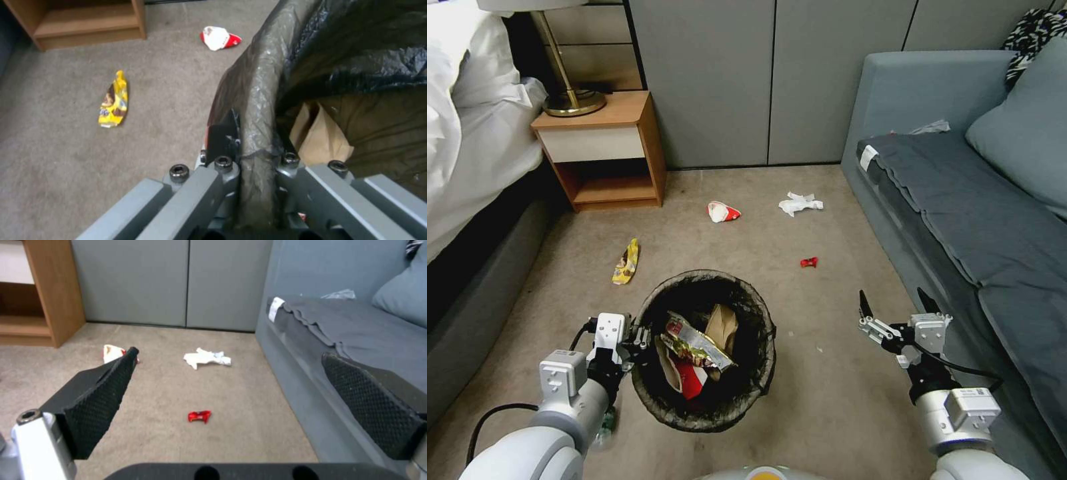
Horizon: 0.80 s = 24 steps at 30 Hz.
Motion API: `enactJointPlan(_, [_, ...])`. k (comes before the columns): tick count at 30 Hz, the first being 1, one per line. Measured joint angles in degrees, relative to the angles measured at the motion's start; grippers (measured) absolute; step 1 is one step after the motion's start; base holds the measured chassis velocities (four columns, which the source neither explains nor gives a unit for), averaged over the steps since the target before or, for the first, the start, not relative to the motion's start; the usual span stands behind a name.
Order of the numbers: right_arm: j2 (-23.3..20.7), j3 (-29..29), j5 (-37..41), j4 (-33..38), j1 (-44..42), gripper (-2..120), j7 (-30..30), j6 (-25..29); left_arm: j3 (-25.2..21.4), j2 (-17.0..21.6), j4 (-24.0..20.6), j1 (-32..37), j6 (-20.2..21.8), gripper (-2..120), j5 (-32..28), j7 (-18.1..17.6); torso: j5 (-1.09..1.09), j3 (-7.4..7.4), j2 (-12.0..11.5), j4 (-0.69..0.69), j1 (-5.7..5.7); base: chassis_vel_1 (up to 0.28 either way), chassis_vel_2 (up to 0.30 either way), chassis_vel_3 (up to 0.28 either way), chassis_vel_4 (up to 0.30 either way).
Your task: Pick up the trash bin, then pick up the garbage from the floor and place it into the trash bin.
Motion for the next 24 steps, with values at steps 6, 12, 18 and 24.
enactJointPlan(6, [0.16,-0.34,-0.26,-0.69,0.17,100,-0.01,-0.05,0.01,0.09,0.0,-0.05,-0.02,1,-0.23,0.02,0.01,0.0,0.0,-0.02,0.0,-0.152,0.127,0.137,-0.147])
enactJointPlan(12, [0.01,-0.39,-0.27,-1.27,0.37,100,-0.05,-0.06,0.03,0.15,0.0,-0.03,-0.02,1,-0.27,0.04,0.02,0.0,0.0,0.0,0.0,-0.173,0.161,0.165,-0.17])
enactJointPlan(18, [-0.11,-0.47,-0.17,-1.64,0.46,100,-0.05,-0.06,0.04,0.27,0.0,-0.01,-0.02,1,-0.28,0.04,0.0,0.0,0.0,-0.02,0.0,-0.153,0.147,0.145,-0.151])
enactJointPlan(24, [-0.24,-0.82,-0.11,-1.98,0.61,100,-0.04,-0.04,0.01,0.4,0.0,0.18,-0.02,1,-0.28,0.05,0.01,0.0,0.0,-0.01,0.0,-0.137,0.139,0.14,-0.141])
